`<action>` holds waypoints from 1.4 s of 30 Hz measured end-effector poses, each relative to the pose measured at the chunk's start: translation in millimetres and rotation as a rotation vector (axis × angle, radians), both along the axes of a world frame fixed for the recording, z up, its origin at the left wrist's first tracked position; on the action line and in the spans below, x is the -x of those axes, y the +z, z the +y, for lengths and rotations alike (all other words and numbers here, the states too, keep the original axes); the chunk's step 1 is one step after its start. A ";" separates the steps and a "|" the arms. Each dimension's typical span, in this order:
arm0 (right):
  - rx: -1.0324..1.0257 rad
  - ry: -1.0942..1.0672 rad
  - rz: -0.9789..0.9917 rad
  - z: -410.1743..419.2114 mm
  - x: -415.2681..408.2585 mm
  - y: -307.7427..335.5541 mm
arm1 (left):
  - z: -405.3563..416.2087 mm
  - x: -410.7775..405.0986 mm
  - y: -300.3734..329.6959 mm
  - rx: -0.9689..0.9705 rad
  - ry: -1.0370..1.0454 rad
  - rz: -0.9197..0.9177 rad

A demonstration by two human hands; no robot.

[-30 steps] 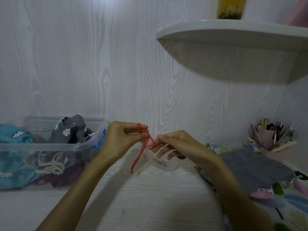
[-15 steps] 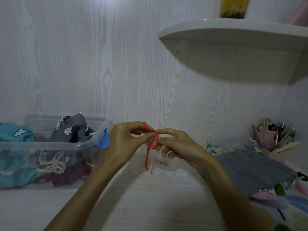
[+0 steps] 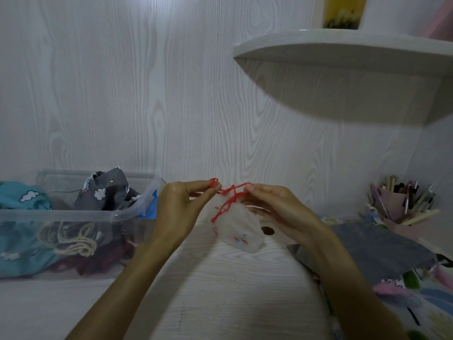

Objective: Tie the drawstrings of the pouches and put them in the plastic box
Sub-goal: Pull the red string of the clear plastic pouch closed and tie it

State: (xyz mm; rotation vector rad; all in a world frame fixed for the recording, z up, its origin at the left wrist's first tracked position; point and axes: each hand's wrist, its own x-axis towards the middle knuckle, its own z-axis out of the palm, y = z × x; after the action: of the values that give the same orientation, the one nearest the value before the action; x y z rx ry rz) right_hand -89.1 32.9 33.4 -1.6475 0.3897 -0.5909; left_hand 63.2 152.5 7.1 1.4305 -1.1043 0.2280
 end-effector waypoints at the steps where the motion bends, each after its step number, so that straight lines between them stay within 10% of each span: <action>1: -0.036 0.006 -0.032 -0.5 1.5 1.2 | 0.0 -0.6 0.1 -0.003 -0.009 0.004; 10: -0.430 0.065 -0.296 -2.0 4.6 3.5 | -5.3 10.4 11.0 0.129 -0.620 0.962; 14: -0.347 -0.053 -0.367 -5.6 9.3 5.8 | -3.7 12.2 15.1 0.199 -0.707 1.114; 18: -0.329 0.075 -0.421 -5.3 17.9 11.2 | -3.5 11.8 14.6 0.181 -0.698 1.094; 24: 0.521 -0.267 -0.222 9.5 15.8 20.4 | -6.1 18.5 12.9 -0.017 -0.529 0.783; 36: -0.458 0.059 -0.429 32.5 -14.4 9.2 | -6.1 28.4 8.2 -0.205 -0.436 0.251; 42: 0.334 -0.364 -0.189 23.5 4.4 23.9 | 0.9 16.9 12.5 -0.275 -0.444 0.232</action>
State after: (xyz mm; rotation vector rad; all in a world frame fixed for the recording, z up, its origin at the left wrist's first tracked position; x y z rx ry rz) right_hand -93.5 56.4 57.4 -1.8302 0.4743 -1.1251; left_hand 46.4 153.4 19.7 1.3668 -1.2591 -0.4100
